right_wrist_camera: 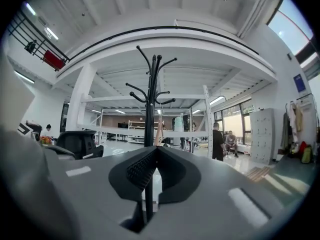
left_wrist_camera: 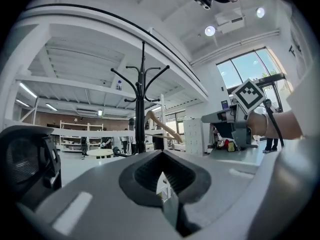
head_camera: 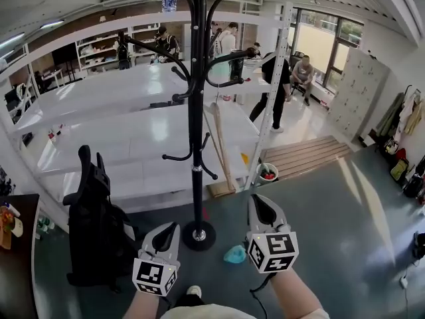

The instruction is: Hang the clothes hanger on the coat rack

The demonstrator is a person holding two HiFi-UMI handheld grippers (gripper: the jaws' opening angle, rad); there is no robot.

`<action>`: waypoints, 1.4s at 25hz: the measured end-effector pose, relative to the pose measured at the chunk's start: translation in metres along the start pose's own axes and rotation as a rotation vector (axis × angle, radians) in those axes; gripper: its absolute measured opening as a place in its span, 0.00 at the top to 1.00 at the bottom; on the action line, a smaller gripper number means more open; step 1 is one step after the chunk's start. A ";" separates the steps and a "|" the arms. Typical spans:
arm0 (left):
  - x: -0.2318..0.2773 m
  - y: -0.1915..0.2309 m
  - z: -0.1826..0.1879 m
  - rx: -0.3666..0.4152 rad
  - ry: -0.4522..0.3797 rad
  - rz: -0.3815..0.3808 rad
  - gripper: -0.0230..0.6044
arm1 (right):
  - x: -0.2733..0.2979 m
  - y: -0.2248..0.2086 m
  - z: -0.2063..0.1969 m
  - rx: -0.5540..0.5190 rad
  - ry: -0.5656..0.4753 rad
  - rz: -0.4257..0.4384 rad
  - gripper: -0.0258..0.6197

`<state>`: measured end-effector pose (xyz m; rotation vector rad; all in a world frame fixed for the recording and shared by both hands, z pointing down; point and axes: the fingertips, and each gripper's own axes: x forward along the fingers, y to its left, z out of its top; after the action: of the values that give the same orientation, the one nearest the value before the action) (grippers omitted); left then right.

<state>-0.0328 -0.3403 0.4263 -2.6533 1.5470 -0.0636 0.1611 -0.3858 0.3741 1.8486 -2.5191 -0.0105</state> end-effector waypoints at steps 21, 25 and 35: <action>-0.101 -0.070 -0.002 0.004 -0.027 -0.025 0.96 | -0.138 0.056 -0.101 0.030 0.166 0.002 0.92; -0.144 -0.080 0.004 0.005 -0.020 -0.040 0.96 | -0.175 0.080 -0.096 0.033 0.164 -0.011 0.92; -0.272 -0.102 0.003 -0.017 -0.020 -0.035 0.96 | -0.274 0.169 -0.102 0.027 0.169 0.002 0.92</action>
<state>-0.0781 -0.0537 0.4314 -2.6852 1.5026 -0.0254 0.0844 -0.0730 0.4763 1.7736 -2.4187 0.1733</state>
